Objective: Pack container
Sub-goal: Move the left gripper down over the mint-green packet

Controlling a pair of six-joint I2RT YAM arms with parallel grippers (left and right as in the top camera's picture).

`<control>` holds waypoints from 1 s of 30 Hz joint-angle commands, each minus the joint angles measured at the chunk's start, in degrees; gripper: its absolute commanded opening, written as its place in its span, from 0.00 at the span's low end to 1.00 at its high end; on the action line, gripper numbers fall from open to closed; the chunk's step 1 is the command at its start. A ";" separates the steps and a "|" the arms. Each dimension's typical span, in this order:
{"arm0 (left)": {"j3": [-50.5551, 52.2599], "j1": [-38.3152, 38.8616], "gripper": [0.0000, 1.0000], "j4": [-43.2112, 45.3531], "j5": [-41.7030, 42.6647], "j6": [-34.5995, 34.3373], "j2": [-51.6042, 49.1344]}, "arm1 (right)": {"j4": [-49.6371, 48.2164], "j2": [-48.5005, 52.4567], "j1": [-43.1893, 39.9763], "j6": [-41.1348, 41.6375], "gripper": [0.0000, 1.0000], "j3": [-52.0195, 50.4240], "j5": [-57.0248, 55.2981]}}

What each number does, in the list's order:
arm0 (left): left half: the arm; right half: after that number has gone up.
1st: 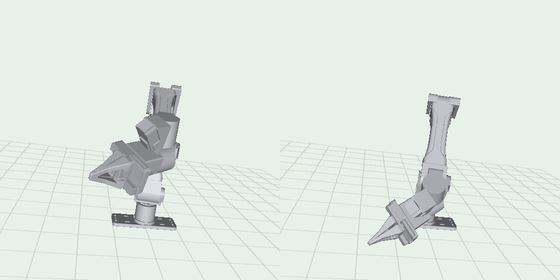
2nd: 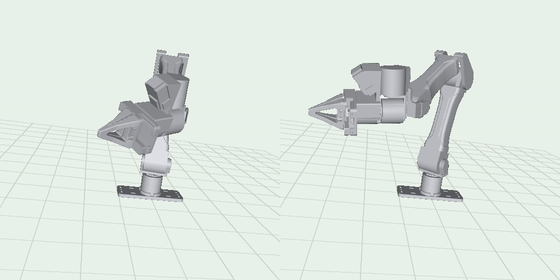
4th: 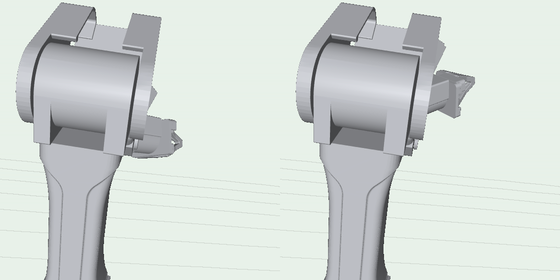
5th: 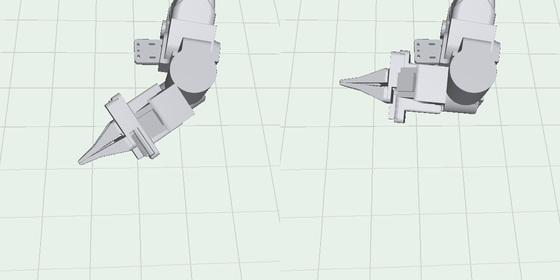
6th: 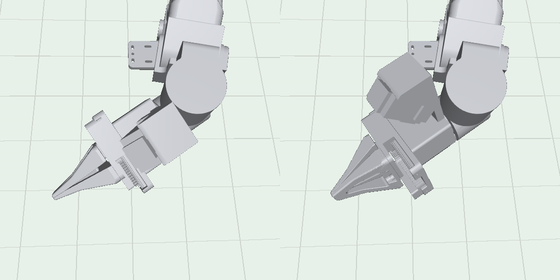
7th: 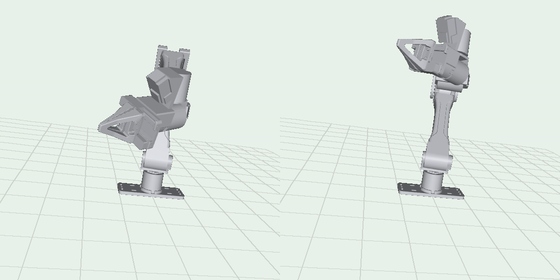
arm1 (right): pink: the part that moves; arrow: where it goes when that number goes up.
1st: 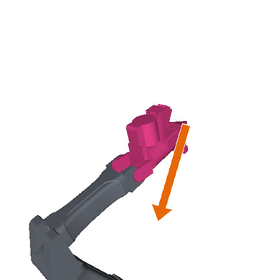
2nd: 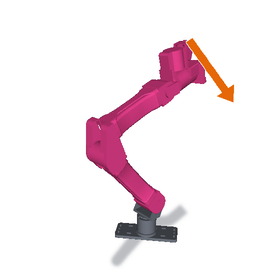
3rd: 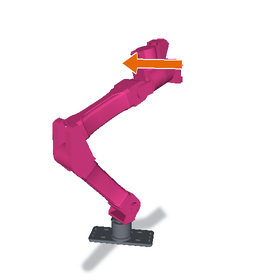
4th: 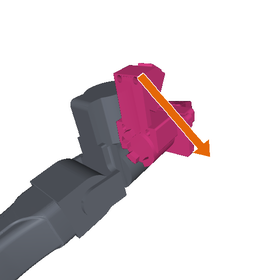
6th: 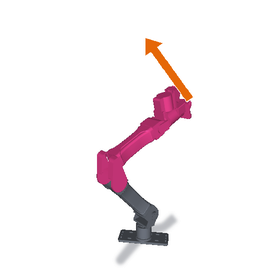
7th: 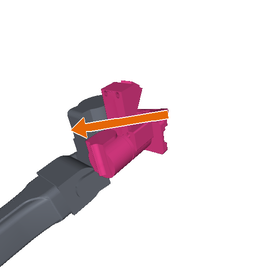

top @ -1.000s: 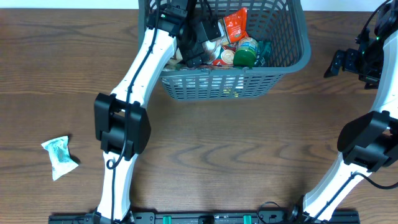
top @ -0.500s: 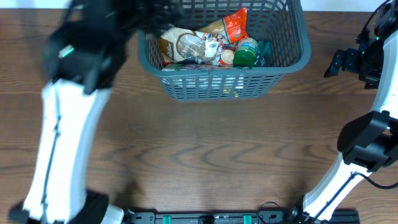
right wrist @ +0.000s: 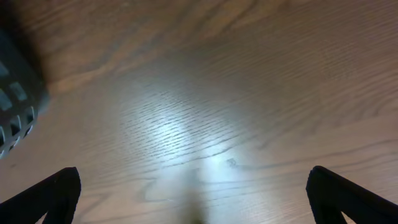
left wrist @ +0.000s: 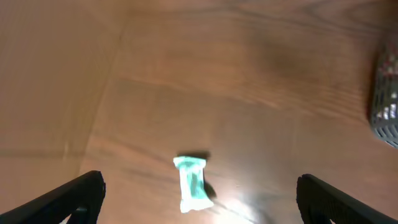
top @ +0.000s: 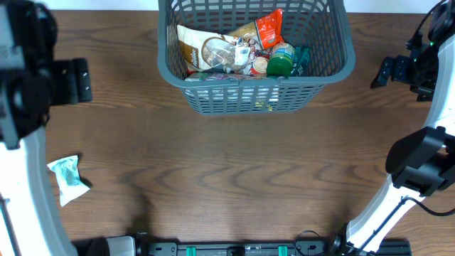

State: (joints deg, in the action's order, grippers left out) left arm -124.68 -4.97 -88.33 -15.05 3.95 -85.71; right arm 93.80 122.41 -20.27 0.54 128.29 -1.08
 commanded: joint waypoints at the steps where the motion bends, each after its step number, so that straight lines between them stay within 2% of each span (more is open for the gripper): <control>1: 3.74 -0.48 0.99 -1.09 -0.59 -6.67 5.70 | 0.00 -0.02 0.44 -1.07 0.99 -0.11 0.02; 10: 30.60 -0.48 0.99 0.09 -0.70 -18.32 23.26 | 0.00 -0.02 0.44 -1.05 0.99 -0.11 0.02; 16: 49.51 -0.48 0.99 7.82 -0.68 -18.62 32.22 | 0.13 -0.02 0.48 -1.05 0.99 -0.11 0.04; 25: 68.59 -1.92 0.98 23.41 0.09 -18.27 30.29 | -0.07 -0.02 0.48 -1.05 0.99 -0.11 0.02; 30: 72.94 -9.16 0.98 32.11 8.13 -12.87 26.12 | -0.20 -0.02 0.48 -1.07 0.99 -0.11 0.00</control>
State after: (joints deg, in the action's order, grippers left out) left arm -52.88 -9.85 -58.30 -11.90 -12.12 -57.67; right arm 93.62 122.41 -20.27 0.34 128.20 -1.06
